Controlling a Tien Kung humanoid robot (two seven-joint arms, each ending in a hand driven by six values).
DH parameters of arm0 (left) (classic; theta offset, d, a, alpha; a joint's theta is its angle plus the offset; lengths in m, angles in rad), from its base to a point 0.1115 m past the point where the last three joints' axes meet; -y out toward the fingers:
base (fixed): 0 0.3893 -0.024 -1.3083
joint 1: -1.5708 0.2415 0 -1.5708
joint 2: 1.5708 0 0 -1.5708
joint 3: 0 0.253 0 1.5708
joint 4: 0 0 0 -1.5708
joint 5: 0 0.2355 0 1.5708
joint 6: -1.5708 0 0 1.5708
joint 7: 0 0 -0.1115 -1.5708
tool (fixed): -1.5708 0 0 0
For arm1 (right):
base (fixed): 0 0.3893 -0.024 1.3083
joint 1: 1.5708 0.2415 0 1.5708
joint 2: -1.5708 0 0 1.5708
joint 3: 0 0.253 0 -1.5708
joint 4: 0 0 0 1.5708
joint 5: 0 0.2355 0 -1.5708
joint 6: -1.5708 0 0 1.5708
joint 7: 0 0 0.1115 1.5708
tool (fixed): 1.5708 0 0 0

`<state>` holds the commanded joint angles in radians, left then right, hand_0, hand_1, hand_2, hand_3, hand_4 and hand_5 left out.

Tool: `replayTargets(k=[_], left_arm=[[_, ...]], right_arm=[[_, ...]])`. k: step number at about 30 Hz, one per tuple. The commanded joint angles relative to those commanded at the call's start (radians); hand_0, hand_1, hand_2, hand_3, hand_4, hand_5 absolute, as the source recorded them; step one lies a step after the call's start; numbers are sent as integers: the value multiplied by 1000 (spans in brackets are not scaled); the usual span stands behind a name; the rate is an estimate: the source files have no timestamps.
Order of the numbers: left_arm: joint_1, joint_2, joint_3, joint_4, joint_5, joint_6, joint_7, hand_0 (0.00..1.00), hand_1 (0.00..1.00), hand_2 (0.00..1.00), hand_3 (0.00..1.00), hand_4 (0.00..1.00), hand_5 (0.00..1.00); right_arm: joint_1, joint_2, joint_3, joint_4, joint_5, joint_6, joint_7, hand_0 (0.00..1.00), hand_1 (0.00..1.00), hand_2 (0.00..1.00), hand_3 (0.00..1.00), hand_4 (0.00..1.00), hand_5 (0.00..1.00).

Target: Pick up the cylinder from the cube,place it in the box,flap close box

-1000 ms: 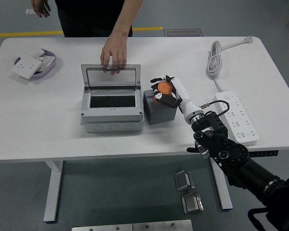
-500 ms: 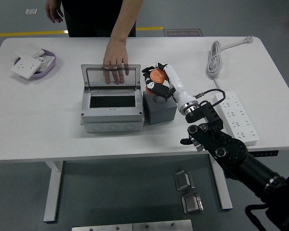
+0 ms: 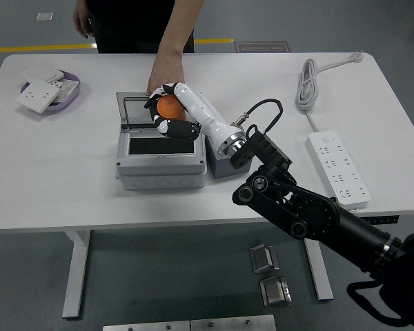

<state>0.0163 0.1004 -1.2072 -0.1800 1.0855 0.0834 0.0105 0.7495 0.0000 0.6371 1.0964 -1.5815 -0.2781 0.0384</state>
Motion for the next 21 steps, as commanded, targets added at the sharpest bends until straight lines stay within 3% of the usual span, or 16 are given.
replayTargets(k=[1,2,21], left_arm=[[0,1,-2,0,1,0,2,563,594,552,574,607,264],[-1,2,-3,0,2,1,3,563,596,553,574,618,291],[-12,15,-16,0,15,3,16,563,595,553,574,625,313]], right_arm=[[12,0,-20,-4,-12,4,-11,445,539,529,520,86,2],[23,0,-35,-8,-20,8,-20,360,523,524,524,96,2],[195,0,-251,-197,-21,85,-108,313,523,523,538,159,2]])
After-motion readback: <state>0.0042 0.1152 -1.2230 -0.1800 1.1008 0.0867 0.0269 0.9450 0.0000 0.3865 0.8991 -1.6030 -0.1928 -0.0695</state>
